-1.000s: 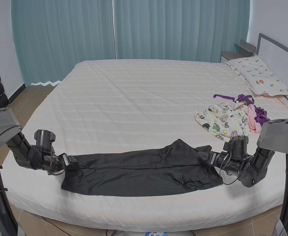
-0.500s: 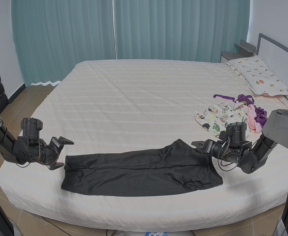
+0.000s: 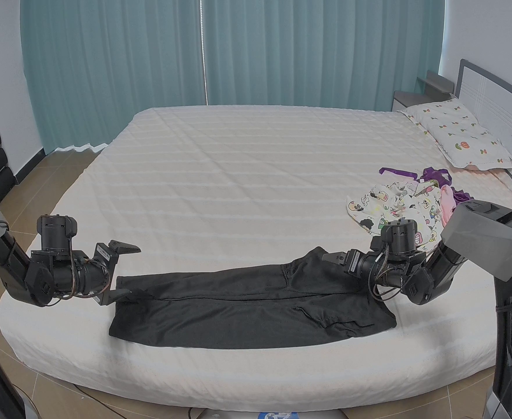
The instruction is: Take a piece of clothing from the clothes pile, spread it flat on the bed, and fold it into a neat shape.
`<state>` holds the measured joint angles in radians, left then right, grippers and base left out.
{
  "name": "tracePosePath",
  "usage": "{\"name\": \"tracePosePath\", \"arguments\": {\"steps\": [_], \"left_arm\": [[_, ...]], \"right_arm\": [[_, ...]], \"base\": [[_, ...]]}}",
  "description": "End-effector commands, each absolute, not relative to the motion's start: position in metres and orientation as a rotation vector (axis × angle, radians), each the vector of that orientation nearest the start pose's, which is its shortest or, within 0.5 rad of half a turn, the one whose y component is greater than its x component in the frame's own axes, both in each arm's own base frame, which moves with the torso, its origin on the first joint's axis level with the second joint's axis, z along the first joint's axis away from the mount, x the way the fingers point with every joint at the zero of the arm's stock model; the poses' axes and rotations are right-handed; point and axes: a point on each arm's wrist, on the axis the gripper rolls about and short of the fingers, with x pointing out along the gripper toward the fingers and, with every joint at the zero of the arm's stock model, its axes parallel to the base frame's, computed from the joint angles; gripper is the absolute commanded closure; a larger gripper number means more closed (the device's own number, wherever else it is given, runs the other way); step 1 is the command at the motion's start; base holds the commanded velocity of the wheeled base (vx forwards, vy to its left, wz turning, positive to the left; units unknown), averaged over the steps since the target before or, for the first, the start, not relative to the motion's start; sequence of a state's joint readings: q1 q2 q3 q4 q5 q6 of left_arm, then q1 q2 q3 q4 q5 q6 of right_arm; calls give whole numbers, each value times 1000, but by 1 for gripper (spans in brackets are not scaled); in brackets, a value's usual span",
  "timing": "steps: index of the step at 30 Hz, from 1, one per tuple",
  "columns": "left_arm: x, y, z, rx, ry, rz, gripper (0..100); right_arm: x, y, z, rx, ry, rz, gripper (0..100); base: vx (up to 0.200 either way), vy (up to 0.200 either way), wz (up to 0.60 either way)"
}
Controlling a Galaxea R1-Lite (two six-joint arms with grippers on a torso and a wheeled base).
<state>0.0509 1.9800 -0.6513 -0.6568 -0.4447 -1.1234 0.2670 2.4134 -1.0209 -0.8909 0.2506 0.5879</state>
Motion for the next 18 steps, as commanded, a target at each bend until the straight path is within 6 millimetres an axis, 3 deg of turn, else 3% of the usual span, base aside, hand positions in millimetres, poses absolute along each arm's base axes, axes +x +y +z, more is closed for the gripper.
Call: {"name": "tracePosePath", "arguments": {"steps": [1, 7, 18], "left_arm": [[313, 6, 52, -1236, 836, 50, 0], [318, 0, 43, -1201, 821, 127, 0], [318, -8, 36, -1182, 841, 141, 0]], "right_arm": [[401, 113, -16, 560, 652, 335, 0], [403, 111, -12, 561, 615, 337, 0], [409, 111, -23, 529, 602, 341, 0]], "base": [[0, 0, 0], [0, 0, 0], [0, 0, 0]]}}
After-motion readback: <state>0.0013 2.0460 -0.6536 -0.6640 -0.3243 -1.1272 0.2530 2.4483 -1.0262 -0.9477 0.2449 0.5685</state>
